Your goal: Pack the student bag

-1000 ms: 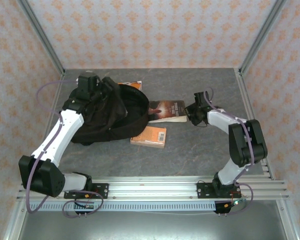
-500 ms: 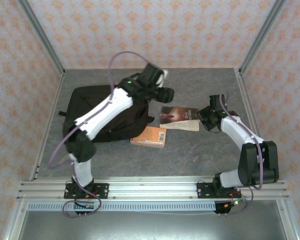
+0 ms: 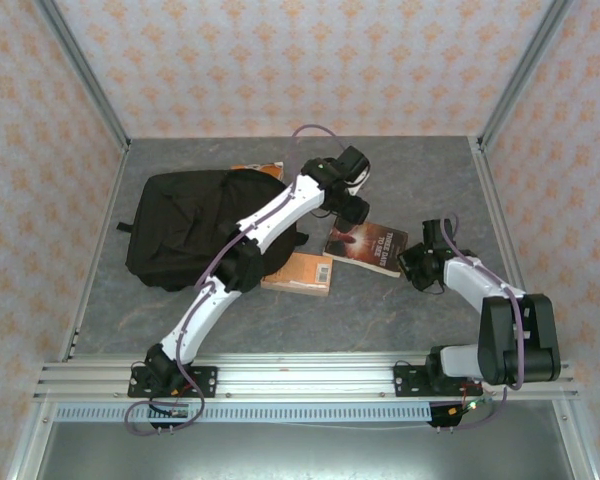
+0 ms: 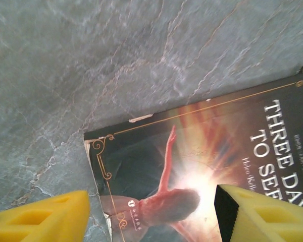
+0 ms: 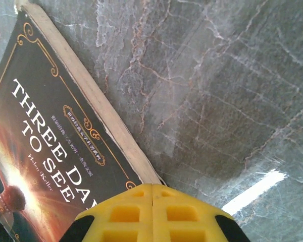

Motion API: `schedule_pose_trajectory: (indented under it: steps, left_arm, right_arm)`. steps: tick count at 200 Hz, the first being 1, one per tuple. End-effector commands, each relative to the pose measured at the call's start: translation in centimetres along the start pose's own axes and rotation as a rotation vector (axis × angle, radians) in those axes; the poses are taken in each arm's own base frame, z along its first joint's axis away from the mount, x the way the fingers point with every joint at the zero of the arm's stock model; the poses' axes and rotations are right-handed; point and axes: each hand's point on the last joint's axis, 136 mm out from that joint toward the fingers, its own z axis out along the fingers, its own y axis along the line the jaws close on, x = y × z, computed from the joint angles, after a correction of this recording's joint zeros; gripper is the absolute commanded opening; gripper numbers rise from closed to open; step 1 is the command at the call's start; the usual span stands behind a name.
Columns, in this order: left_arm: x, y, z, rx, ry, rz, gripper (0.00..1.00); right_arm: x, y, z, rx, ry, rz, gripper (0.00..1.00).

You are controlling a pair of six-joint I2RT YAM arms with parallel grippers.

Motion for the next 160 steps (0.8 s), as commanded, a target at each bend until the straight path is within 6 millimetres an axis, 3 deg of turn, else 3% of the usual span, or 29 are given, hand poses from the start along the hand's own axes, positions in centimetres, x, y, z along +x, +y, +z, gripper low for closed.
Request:
schedule_pose_trajectory:
  steps: [1, 22, 42, 74, 93, 114, 137, 160]
  left_arm:
    - [-0.2, -0.2, -0.2, 0.048, 0.002, -0.028, 0.68]
    - [0.5, -0.2, 0.4, 0.05, 0.029, -0.04, 0.67]
    - [0.8, -1.2, -0.5, 0.089, 0.036, -0.012, 0.67]
    - [2.5, -4.3, -2.2, 0.121, 0.01, 0.319, 0.67]
    - [4.9, -5.7, -2.1, 0.109, 0.029, 0.579, 0.64]
    - [7.0, -6.2, -1.5, 0.109, 0.076, 0.756, 0.66]
    - [7.9, -6.8, -1.4, 0.133, 0.113, 0.829, 0.68]
    - [8.6, -7.0, -0.5, 0.093, 0.13, 0.923, 0.69]
  right_arm:
    - [-0.8, 0.0, -0.5, -0.001, -0.042, -0.02, 0.0]
    - [-1.4, 1.1, -1.2, -0.035, -0.045, -0.018, 0.0]
    - [-1.6, 2.5, -2.2, -0.074, -0.048, -0.024, 0.0]
    - [-1.8, 3.7, -3.3, -0.083, -0.042, -0.05, 0.0]
    - [-2.8, 2.5, -4.7, -0.016, -0.112, -0.069, 0.16]
    - [-4.0, 1.7, -6.7, 0.009, -0.2, -0.074, 0.31]
    - [-4.8, 1.4, -8.7, 0.017, -0.274, -0.099, 0.36]
    - [-4.7, 1.6, -9.4, 0.007, -0.282, -0.117, 0.38]
